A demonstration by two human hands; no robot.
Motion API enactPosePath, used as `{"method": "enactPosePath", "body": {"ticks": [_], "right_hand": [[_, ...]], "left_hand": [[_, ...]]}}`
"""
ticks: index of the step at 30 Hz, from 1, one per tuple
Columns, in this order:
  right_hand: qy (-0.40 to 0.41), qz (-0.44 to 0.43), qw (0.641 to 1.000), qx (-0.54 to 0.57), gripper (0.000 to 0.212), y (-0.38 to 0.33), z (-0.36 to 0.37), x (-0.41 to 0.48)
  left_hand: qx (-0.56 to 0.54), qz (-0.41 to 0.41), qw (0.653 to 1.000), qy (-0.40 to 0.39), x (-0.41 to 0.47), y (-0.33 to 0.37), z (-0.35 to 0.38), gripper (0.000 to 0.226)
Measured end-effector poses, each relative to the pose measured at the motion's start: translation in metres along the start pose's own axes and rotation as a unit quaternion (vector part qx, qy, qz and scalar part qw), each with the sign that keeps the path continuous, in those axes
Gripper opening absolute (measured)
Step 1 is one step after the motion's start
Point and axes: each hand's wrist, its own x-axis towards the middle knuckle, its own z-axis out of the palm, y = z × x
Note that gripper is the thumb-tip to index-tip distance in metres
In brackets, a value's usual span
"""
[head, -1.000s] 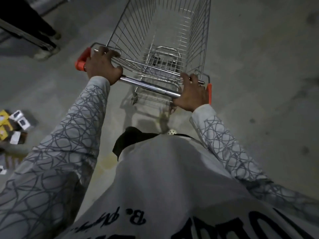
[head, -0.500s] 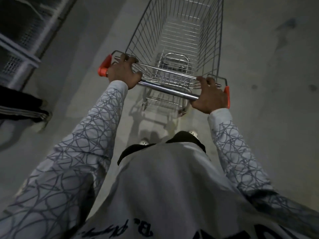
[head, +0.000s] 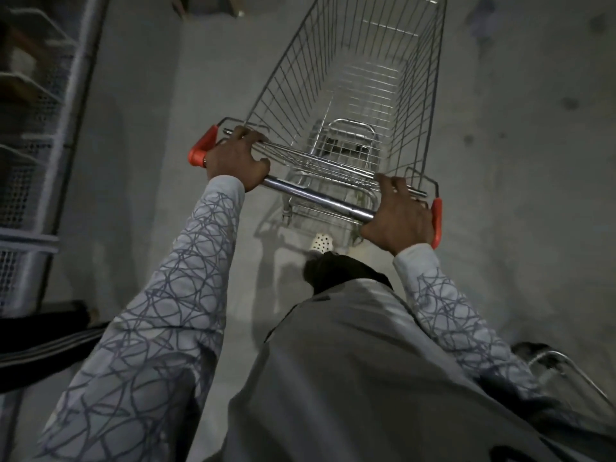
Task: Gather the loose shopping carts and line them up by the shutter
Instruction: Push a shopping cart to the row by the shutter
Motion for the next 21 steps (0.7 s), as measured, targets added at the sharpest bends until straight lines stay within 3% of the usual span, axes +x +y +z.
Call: {"method": "enactPosePath", "body": {"ticks": [9,21], "right_hand": [[0.011,0.026,0.999,0.040,0.100,-0.051,-0.038,0.106],[0.021,0.063,0.996,0.060,0.099,-0.086,-0.109,0.298]], "left_hand": [[-0.015,0.058,0.998,0.003,0.158,-0.001,-0.029,0.055],[-0.010,0.059,0.998,-0.002,0.369,0.023,-0.058,0.053]]}}
